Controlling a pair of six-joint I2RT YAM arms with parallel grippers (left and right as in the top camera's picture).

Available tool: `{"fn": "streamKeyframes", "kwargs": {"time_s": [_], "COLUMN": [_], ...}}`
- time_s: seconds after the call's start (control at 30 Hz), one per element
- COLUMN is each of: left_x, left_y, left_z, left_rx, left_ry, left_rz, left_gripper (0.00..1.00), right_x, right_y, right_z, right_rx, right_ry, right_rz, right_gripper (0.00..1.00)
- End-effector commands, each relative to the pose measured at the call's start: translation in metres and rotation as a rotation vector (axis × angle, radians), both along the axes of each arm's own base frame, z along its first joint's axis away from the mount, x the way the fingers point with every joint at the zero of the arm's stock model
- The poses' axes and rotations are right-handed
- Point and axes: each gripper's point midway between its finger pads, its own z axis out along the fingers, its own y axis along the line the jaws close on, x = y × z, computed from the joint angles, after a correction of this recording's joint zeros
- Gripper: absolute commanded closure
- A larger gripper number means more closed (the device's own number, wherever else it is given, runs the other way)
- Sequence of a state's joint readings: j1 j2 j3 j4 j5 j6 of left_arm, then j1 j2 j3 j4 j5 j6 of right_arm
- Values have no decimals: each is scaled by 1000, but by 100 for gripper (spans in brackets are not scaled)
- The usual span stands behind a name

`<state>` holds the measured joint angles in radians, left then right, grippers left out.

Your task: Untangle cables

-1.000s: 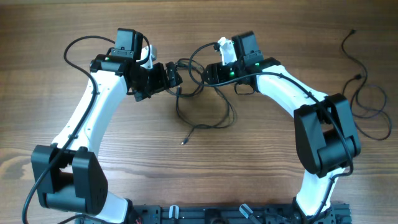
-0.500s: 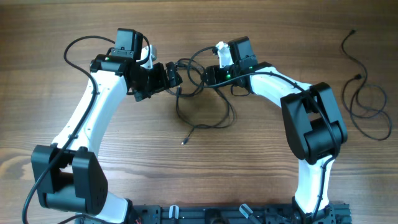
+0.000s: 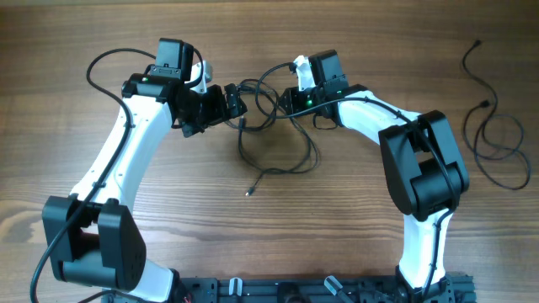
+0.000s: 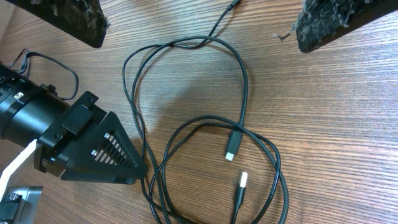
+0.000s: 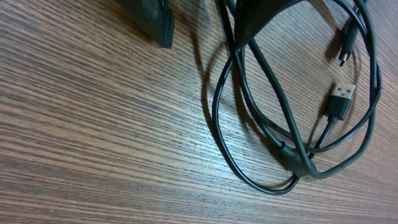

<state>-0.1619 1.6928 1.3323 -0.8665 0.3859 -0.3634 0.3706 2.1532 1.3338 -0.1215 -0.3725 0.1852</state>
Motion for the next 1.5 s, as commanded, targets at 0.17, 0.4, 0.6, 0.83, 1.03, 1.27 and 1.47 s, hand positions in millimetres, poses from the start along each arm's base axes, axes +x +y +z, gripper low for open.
{"fn": "streamKeyframes", "kwargs": {"time_s": [0.17,0.4,0.6,0.83,1.03,1.27,1.47], "left_x": [-1,-1,-1,-1,-1,26,30], "left_y": [0,0,0,0,0,-4,21], "left_z": [-6,-6,-6,-6,-6,6,-8], "left_rx": [12,12,12,12,12,-8,136], "left_ry": [6,6,6,6,6,-121,-104], "left_rz": [-15,-15,-15,-15,-15,-14,69], "left_gripper": [0,0,0,0,0,0,0], "right_x": [2,12,2,2,-2,-13,-2], "right_y": [-26,-51,-34,-30,3,1,-14], "right_z": [-29,-32,-32,-30,-5,-13,-21], "right_rx": [-140,-191,-119,-102,33,-12,-182], "right_ry": [34,52,101,101,49,64,-21], "right_rz": [-109,-330,-255,-246,-41,17,-38], "right_gripper": [75,76,62,56,55,57,76]}}
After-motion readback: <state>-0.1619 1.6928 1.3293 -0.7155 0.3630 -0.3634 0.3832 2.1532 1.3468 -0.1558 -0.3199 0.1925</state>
